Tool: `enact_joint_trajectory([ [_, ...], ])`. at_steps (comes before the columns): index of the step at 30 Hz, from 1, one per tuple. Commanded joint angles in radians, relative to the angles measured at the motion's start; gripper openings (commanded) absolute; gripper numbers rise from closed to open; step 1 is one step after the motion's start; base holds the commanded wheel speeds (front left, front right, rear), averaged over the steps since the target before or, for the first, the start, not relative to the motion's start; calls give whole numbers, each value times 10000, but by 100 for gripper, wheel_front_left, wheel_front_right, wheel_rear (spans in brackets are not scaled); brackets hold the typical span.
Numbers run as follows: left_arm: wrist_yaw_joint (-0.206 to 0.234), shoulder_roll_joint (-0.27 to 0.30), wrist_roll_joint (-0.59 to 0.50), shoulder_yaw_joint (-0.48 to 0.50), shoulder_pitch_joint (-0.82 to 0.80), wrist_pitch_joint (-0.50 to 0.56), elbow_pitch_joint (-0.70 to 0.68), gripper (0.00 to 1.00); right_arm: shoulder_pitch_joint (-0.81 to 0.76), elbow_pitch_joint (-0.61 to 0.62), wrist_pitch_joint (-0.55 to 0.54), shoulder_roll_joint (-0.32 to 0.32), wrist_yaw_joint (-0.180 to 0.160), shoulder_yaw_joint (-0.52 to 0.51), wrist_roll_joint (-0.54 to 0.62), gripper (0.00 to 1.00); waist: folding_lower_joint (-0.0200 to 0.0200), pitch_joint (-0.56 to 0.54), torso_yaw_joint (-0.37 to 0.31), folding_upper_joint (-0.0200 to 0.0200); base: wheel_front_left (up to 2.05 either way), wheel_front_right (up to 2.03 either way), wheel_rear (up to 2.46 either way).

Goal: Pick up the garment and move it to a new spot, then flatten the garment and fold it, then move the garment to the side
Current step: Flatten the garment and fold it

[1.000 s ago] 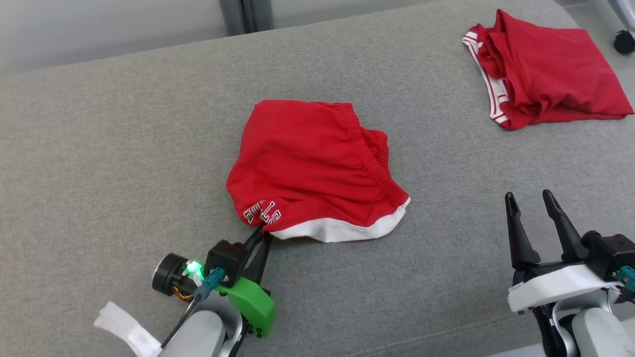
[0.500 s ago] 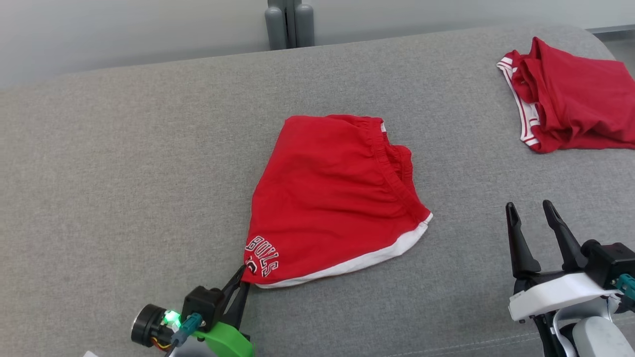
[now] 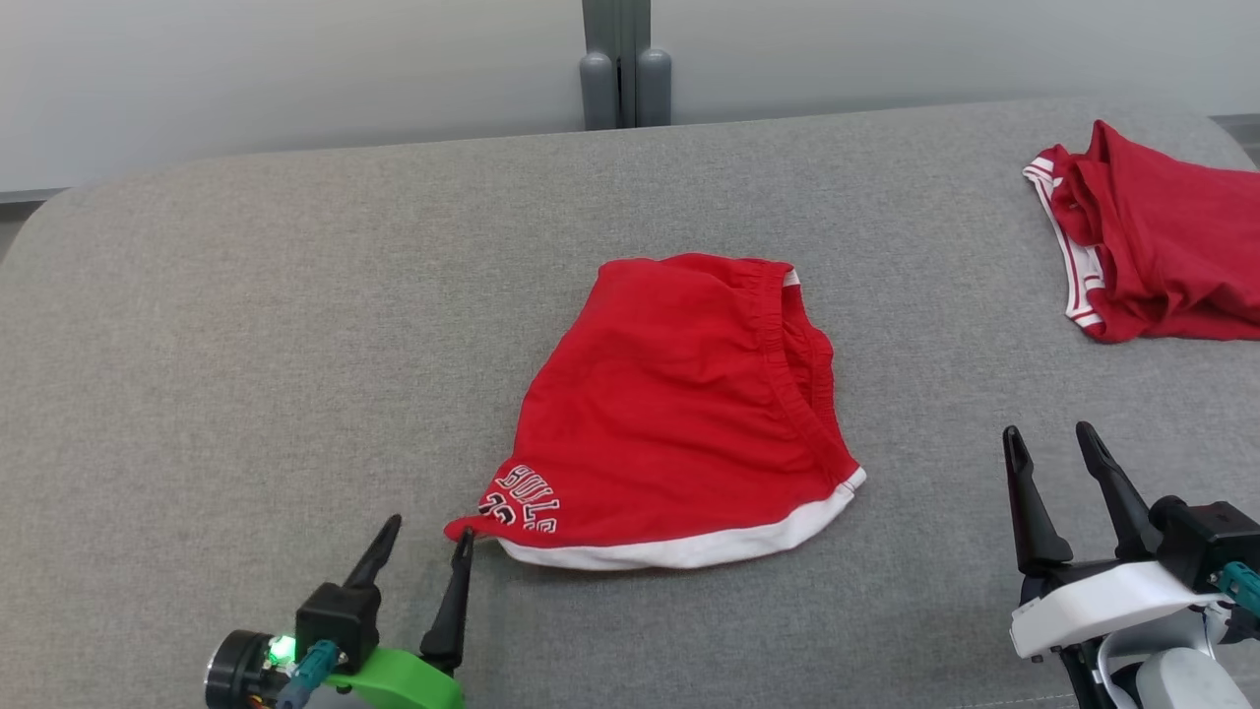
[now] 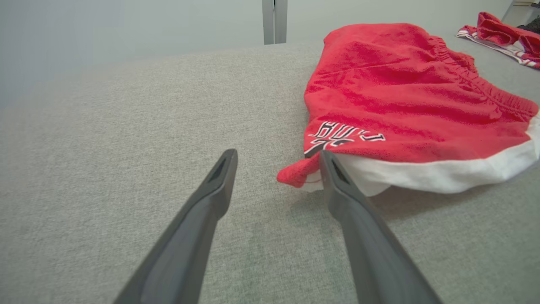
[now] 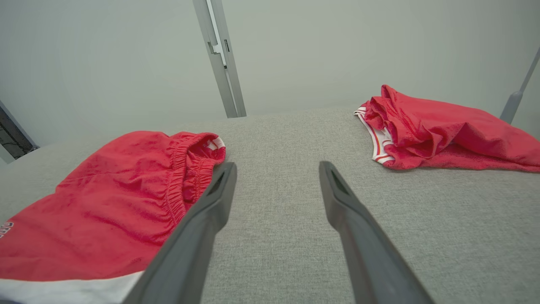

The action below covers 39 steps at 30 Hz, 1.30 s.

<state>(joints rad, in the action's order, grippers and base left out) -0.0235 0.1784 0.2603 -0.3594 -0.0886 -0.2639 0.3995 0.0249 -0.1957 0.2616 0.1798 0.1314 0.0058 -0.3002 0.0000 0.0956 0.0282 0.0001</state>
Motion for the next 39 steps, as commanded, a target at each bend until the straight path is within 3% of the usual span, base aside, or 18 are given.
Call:
enact_joint_trajectory([
  [1, 95, 96, 80, 242, 193, 2, -238, 100, -102, -22, 42, 35, -17, 7, 38, 100, 0, -103, 142, -1, 0, 0, 0],
  [10, 372, -266, -116, 1870, 674, 2, -1977, 100, -207, -98, 17, -38, -17, 202, 96, 100, 0, -314, 461, -1, 0, 0, 0],
  [16, 229, -697, -406, 2589, 870, 2, -2461, 100, -21, -392, -161, 104, -17, 773, 130, 100, 0, -387, 602, -1, 0, 0, 0],
  [26, -153, -1120, -774, 2940, 652, 2, -2475, 100, 1282, -1593, -555, 702, -17, 2082, 87, 100, 0, -225, 1057, -1, 0, 0, 0],
  [38, -301, -1270, -748, 2702, 396, 2, -2356, 100, 2585, -4164, -839, 1086, -17, 3301, -476, 100, 0, 216, 1886, -1, 0, 0, 0],
  [39, -259, -1271, -677, 2662, 383, 2, -2366, 100, 2622, -4350, -835, 1078, -17, 3419, -603, 88, 0, 231, 1908, -1, 0, 0, 0],
])
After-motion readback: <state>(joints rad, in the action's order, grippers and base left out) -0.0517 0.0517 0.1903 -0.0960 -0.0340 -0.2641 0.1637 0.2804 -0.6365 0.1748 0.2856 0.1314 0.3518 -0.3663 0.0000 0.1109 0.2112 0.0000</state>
